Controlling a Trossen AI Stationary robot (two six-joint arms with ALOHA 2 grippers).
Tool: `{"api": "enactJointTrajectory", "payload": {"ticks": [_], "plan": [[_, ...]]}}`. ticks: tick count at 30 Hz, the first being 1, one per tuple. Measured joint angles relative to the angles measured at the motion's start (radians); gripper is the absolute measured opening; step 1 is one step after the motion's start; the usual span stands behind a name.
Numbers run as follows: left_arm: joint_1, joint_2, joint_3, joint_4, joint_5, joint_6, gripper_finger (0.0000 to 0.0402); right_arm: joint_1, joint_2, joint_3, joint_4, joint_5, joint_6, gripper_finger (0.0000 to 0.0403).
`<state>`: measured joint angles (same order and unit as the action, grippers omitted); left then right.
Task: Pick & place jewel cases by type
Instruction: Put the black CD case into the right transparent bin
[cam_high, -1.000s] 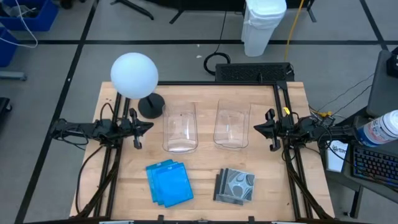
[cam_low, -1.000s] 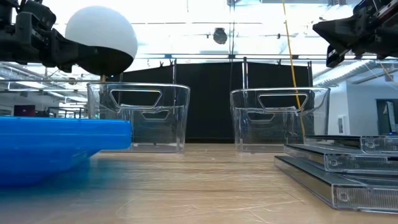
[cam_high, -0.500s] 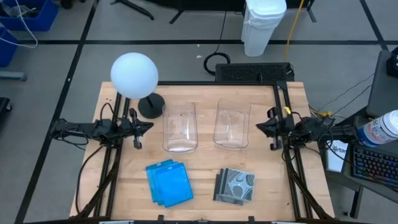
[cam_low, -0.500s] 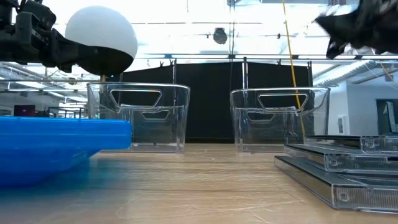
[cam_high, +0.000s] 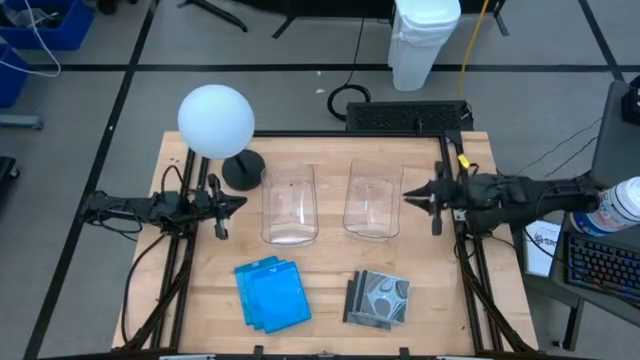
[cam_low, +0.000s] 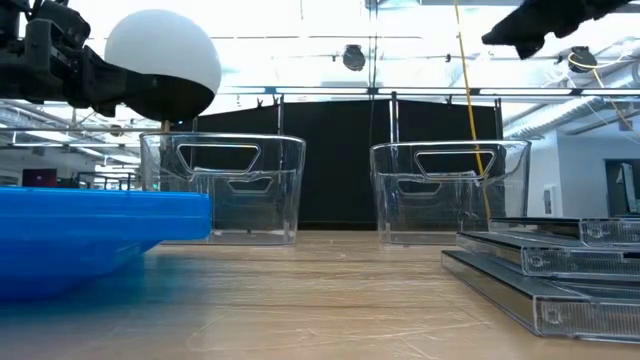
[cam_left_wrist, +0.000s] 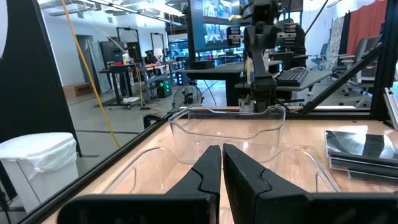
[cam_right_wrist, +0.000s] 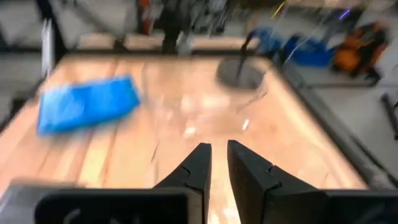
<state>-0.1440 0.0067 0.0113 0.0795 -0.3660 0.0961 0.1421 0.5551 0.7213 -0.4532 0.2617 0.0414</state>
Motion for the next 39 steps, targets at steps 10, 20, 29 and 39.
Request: {"api": "enactJointTrajectory", "payload": {"ticks": [10,20,29,39], "plan": [[0.0,0.0,0.0,0.0,0.0,0.0,0.0026,0.296,0.326,0.301,-0.398,-0.029,0.241,0.0044],[0.0,0.0,0.0,0.0,0.0,0.0,0.0026,0.672,0.534,0.335,-0.497,-0.053,0.866,0.0043],[0.0,0.0,0.0,0.0,0.0,0.001,0.0026,0.973,0.718,0.25,-0.351,0.121,1.331,0.0043],[0.0,0.0,0.0,0.028,-0.001,0.004,0.0026,1.012,0.732,0.007,-0.003,0.322,1.496,0.0043]]}}
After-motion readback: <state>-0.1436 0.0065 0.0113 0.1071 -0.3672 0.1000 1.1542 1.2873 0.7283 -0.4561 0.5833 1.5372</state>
